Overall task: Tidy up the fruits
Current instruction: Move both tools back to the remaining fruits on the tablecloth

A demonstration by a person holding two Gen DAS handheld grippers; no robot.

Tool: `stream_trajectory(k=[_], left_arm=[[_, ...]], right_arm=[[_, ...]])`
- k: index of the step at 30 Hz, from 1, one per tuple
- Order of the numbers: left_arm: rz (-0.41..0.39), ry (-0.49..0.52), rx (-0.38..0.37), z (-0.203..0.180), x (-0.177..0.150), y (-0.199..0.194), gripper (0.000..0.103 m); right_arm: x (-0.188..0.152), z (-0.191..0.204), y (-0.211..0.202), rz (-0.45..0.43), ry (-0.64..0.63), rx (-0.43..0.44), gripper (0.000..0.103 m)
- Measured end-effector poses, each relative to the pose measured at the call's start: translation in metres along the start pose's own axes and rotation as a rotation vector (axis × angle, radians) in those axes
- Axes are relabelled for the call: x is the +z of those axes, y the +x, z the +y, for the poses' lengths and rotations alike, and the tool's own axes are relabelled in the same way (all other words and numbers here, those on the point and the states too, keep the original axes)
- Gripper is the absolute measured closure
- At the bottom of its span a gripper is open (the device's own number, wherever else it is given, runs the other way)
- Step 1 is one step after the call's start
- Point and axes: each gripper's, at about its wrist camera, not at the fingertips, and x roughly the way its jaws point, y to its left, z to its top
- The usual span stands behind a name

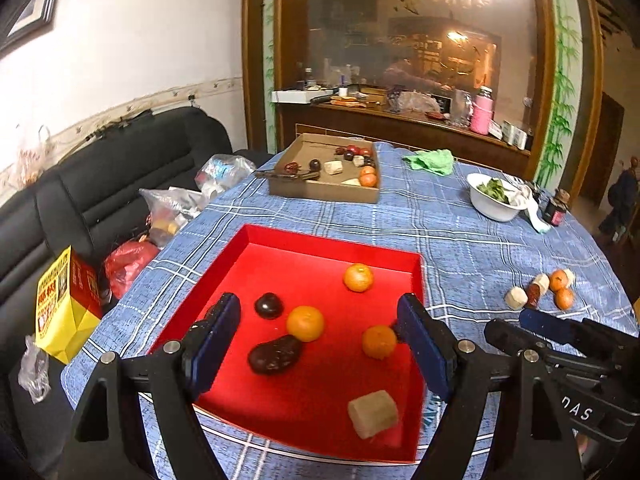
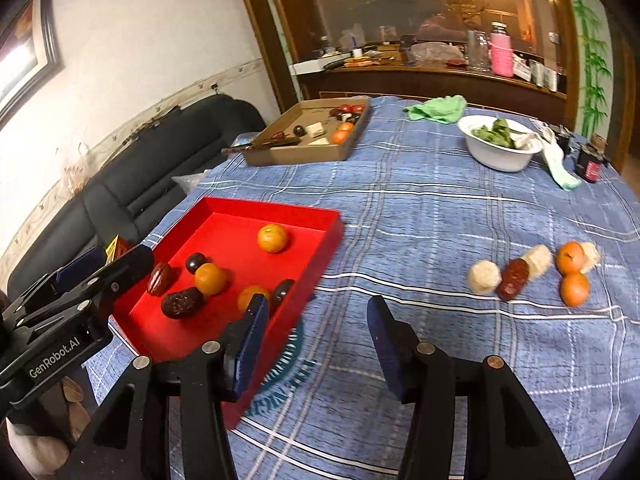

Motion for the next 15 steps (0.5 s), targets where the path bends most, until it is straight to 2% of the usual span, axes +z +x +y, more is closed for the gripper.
stream_trajectory(k=[8, 11, 15], left_arm=[[0.023, 0.077, -0.035, -0.039, -0.002, -0.001, 0.023], [0.047, 0.099, -0.093, -0.055, -0.003, 0.001, 0.023], [0.078, 0.102, -0.164, -0.071, -0.005, 0.008, 0.023]], right_arm=[[-0.012, -0.049, -0.018, -0.024, 0.082, -0.031, 0.043], [-0.017, -0.074, -0.025, -0.030, 0.109, -0.058, 0.043], [-0.028, -0.127, -0.043, -0.032, 0.165, -0.149, 0.043]])
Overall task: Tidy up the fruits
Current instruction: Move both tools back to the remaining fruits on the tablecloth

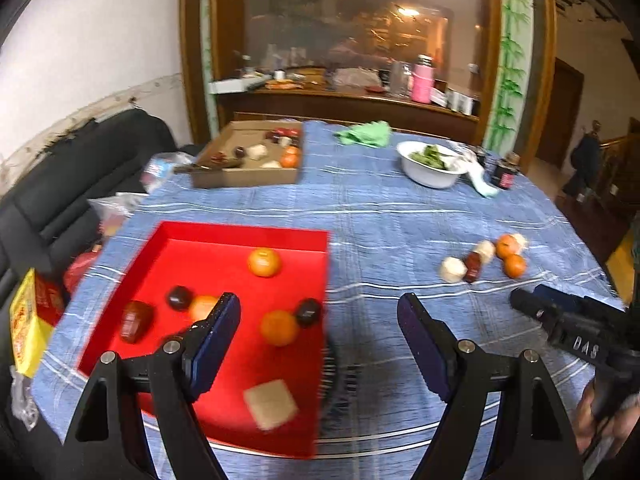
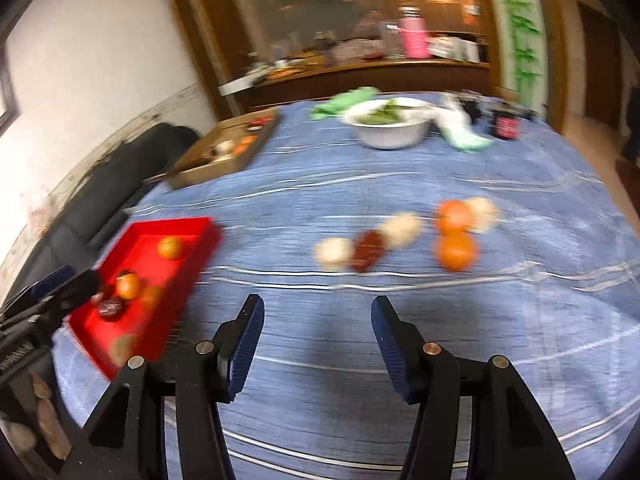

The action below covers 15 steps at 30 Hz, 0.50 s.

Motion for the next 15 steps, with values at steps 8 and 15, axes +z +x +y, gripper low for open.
stream_trajectory(k=[8, 15], left_arm=[[0.075, 0.063, -0.128, -0.048, -0.007, 0.031, 0.023], [0.107, 0.118, -0.205, -0.081, -0.003, 0.054, 0.023]], right_arm=[[0.002, -0.088, -0.008, 0.021, 0.116, -0.127, 0.043], [0.027, -0.083, 0.030, 0.064, 0.041, -0.173, 0.043]])
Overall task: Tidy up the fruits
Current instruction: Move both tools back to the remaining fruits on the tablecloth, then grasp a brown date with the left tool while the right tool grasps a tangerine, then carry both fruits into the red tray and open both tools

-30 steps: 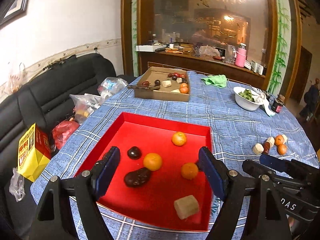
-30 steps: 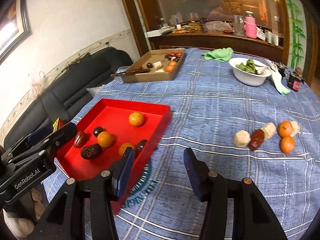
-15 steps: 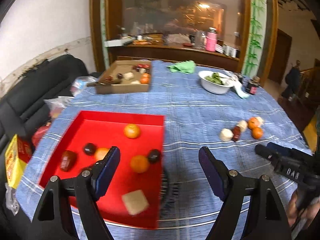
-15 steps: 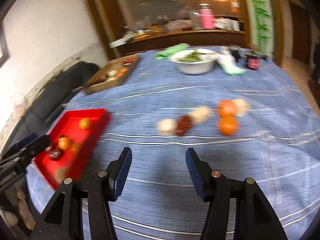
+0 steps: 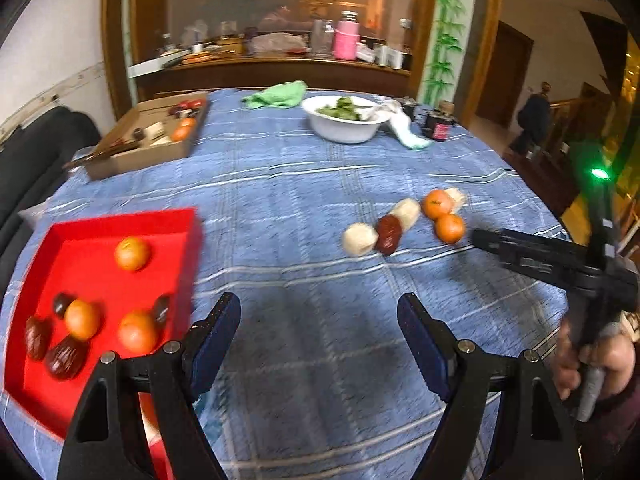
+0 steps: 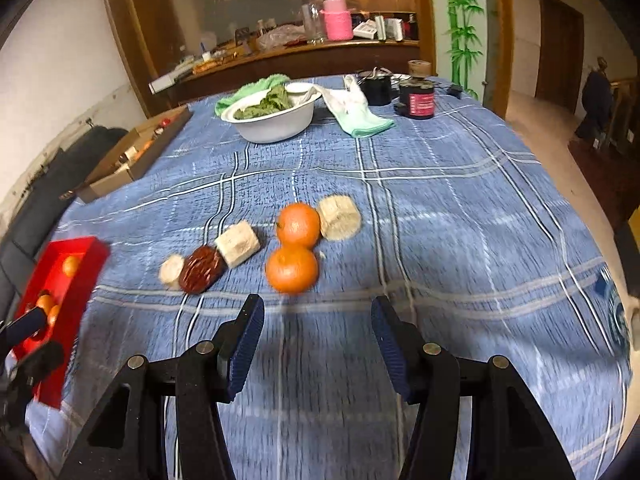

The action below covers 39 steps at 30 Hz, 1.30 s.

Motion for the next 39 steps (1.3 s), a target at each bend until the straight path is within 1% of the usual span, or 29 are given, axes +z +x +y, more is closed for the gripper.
stream_trajectory(k=[3, 6, 7, 8, 10, 11, 12, 14, 15, 18, 19, 21, 23, 24, 25, 26, 28, 34, 37, 39], left_arm=[[-0.015, 0.035, -0.022, -0.010, 0.014, 0.015, 0.023], [-0.015, 0.091, -0.062, -0.023, 0.029, 0.035, 0.024], [-0.015, 0.116, -0.077, -0.028, 0.033, 0.041, 0.024], [-0.021, 0.150, -0.098, -0.034, 0.037, 0.049, 0.024], [-0.014, 0.190, -0.116, -0.042, 0.042, 0.061, 0.028], [0.002, 0.207, -0.125, -0.046, 0.046, 0.069, 0.035], [0.019, 0.225, -0.138, -0.049, 0.049, 0.077, 0.039], [0.046, 0.252, -0.155, -0.054, 0.054, 0.092, 0.044], [0.062, 0.263, -0.156, -0.056, 0.055, 0.099, 0.049], [0.122, 0.308, -0.175, -0.063, 0.059, 0.122, 0.052], [0.141, 0.326, -0.174, -0.065, 0.058, 0.127, 0.053], [0.148, 0.379, -0.156, -0.072, 0.055, 0.134, 0.054], [0.152, 0.407, -0.140, -0.076, 0.055, 0.136, 0.055], [0.150, 0.412, -0.128, -0.076, 0.054, 0.136, 0.065], [0.145, 0.418, -0.106, -0.077, 0.053, 0.135, 0.069], [0.141, 0.418, -0.098, -0.076, 0.053, 0.133, 0.076], [0.137, 0.388, -0.098, -0.072, 0.053, 0.128, 0.076], [0.065, 0.256, -0.106, -0.048, 0.052, 0.093, 0.076], [0.016, 0.173, -0.108, -0.027, 0.050, 0.065, 0.076], [-0.015, 0.102, -0.108, -0.005, 0.045, 0.043, 0.076]], right_arm=[[0.014, 0.006, 0.023, 0.027, -0.004, 0.008, 0.043], [0.022, 0.008, 0.042, 0.052, -0.005, 0.014, 0.044], [0.023, 0.009, 0.045, 0.057, -0.007, 0.015, 0.045], [0.024, 0.009, 0.049, 0.061, -0.007, 0.017, 0.056], [0.023, 0.007, 0.052, 0.062, -0.002, 0.046, 0.065], [0.023, 0.007, 0.052, 0.059, 0.000, 0.054, 0.067], [0.023, 0.005, 0.051, 0.059, 0.002, 0.063, 0.067], [0.023, 0.002, 0.050, 0.053, 0.007, 0.059, 0.067], [0.023, -0.001, 0.049, 0.053, 0.018, 0.064, 0.067], [0.023, -0.011, 0.045, 0.045, 0.056, 0.081, 0.067], [0.024, -0.013, 0.044, 0.042, 0.065, 0.084, 0.067], [0.025, -0.017, 0.041, 0.039, 0.085, 0.097, 0.067], [0.026, -0.019, 0.041, 0.039, 0.094, 0.104, 0.067], [0.026, -0.019, 0.041, 0.040, 0.097, 0.104, 0.067], [0.026, -0.019, 0.041, 0.041, 0.099, 0.107, 0.067], [0.025, -0.019, 0.040, 0.041, 0.099, 0.109, 0.067], [0.026, -0.018, 0.038, 0.032, 0.098, 0.110, 0.067], [0.026, -0.018, 0.030, -0.006, 0.103, 0.118, 0.067], [0.025, -0.015, 0.027, -0.023, 0.096, 0.134, 0.067], [0.023, -0.010, 0.024, -0.032, 0.082, 0.146, 0.067]])
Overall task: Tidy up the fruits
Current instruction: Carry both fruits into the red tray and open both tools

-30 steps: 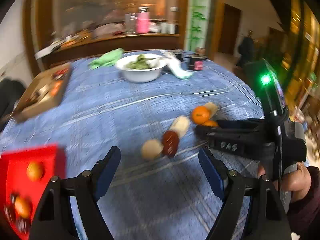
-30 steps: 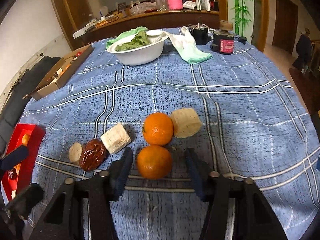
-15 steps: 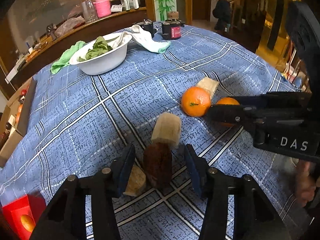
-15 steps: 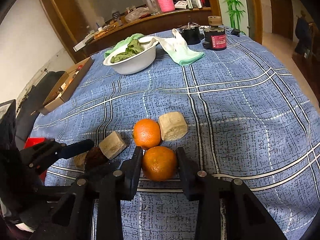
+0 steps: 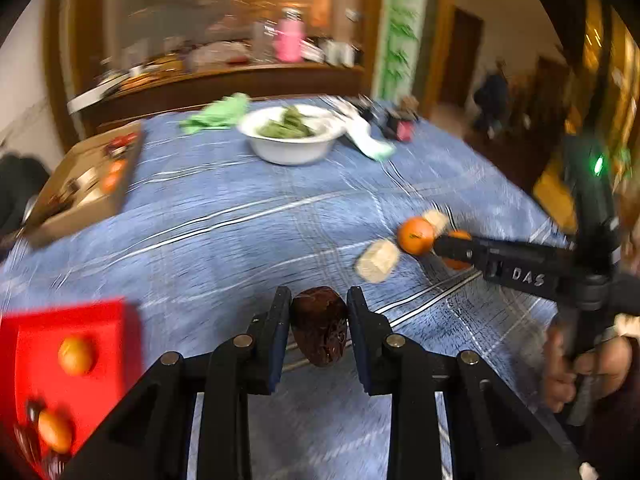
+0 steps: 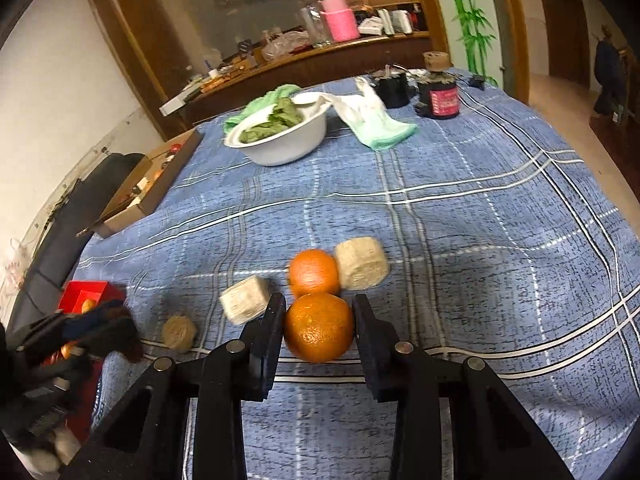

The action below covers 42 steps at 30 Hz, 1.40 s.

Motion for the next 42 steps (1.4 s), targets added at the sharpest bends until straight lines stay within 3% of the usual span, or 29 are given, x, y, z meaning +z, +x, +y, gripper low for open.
stream_trajectory(k=[5, 11, 16, 20, 23, 25, 27, 31, 33, 42], left_arm=[[-0.078, -0.159, 0.038, 0.058, -0.026, -0.062, 0.076], [-0.121, -0.311, 0.145, 0.129, -0.062, -0.109, 0.076], [-0.117, -0.421, 0.224, 0.174, -0.091, -0.120, 0.076], [-0.095, -0.487, 0.260, 0.198, -0.107, -0.120, 0.076], [-0.095, -0.504, 0.278, 0.205, -0.114, -0.123, 0.074], [-0.101, -0.500, 0.296, 0.205, -0.116, -0.127, 0.067], [-0.119, -0.496, 0.335, 0.204, -0.116, -0.134, 0.048], [-0.154, -0.478, 0.397, 0.198, -0.115, -0.147, 0.033], [-0.157, -0.472, 0.431, 0.196, -0.114, -0.152, 0.019], [-0.164, -0.408, 0.469, 0.173, -0.101, -0.157, 0.017]], right_arm=[[-0.006, 0.027, -0.009, -0.020, -0.064, 0.032, 0.067], [-0.019, 0.084, -0.017, 0.043, -0.088, 0.224, 0.066], [-0.031, 0.151, -0.004, 0.136, -0.149, 0.341, 0.066], [-0.044, 0.206, 0.013, 0.199, -0.221, 0.377, 0.065], [-0.055, 0.243, 0.027, 0.241, -0.276, 0.384, 0.065], [-0.061, 0.261, 0.036, 0.260, -0.308, 0.382, 0.065], [-0.068, 0.277, 0.042, 0.274, -0.340, 0.376, 0.064], [-0.079, 0.298, 0.052, 0.287, -0.386, 0.358, 0.062], [-0.081, 0.302, 0.050, 0.266, -0.399, 0.349, 0.057], [-0.076, 0.283, 0.019, 0.184, -0.379, 0.322, 0.056]])
